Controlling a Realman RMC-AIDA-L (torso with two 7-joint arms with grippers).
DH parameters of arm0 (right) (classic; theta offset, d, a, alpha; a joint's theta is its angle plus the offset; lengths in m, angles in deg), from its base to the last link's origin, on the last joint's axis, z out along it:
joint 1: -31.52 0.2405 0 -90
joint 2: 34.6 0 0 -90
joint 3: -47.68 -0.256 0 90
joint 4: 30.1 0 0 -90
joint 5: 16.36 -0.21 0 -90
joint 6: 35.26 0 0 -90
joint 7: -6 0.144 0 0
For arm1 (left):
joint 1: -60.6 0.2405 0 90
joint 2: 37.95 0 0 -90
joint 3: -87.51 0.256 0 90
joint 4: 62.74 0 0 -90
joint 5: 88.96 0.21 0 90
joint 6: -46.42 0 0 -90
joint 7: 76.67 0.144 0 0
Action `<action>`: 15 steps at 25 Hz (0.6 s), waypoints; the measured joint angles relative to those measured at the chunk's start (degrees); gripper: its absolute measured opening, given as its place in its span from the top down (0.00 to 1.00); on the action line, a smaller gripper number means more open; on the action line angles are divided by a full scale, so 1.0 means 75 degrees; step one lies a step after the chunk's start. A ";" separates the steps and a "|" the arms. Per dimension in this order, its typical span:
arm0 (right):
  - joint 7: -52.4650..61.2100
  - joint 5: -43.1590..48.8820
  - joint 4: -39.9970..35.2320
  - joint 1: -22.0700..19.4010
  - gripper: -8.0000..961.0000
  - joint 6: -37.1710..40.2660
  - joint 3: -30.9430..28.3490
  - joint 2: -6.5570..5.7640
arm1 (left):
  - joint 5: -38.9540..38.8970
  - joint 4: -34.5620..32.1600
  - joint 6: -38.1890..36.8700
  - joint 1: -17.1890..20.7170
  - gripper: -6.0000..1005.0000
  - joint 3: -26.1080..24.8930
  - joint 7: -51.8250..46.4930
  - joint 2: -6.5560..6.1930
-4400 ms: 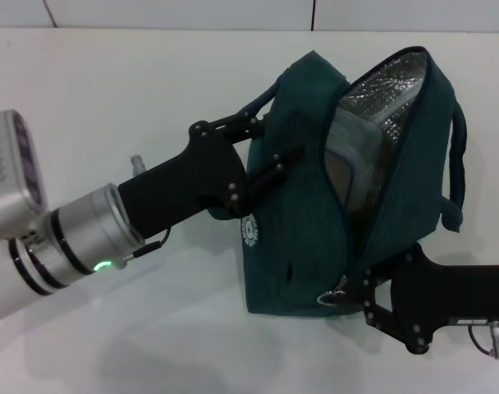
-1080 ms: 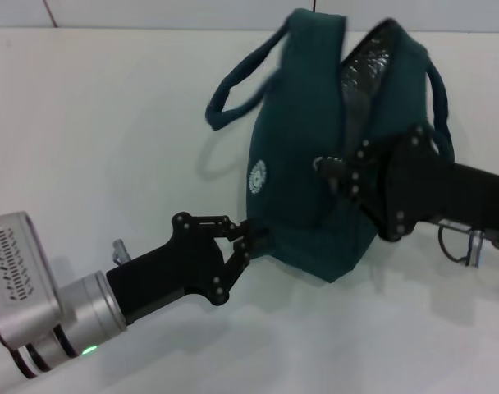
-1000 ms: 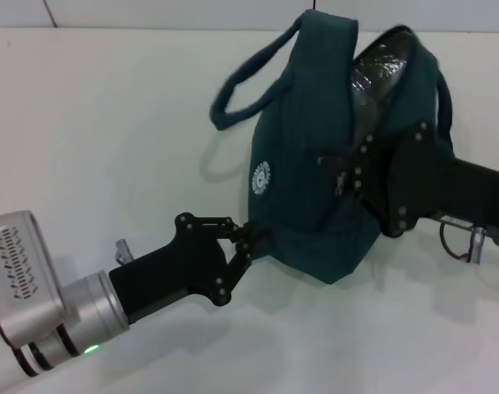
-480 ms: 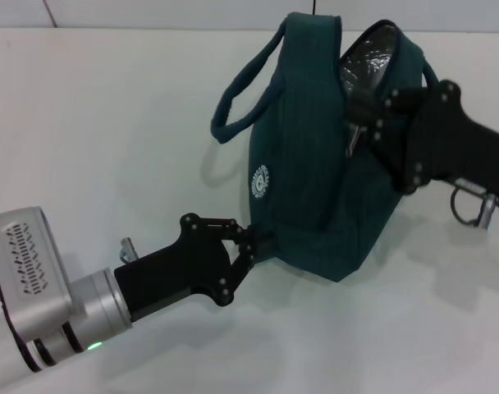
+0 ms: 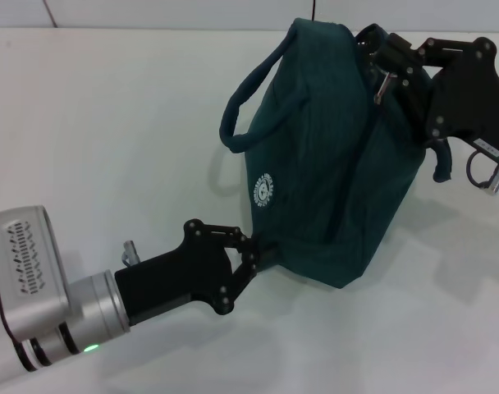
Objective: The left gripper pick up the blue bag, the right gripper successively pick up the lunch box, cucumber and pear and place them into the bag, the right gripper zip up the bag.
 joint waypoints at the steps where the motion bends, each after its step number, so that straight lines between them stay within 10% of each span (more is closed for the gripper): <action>1: -0.0016 -0.0017 0.0009 -0.0001 0.97 -0.0001 0.0011 0.0000 | 0.0000 0.0000 0.0000 0.0000 0.88 0.0000 0.0000 0.0000; 15: -0.0183 -0.0032 0.0032 -0.0009 0.97 0.0009 0.0138 0.0000 | -0.0961 -0.0013 -0.0718 0.0048 0.79 -0.0083 -0.0453 0.0090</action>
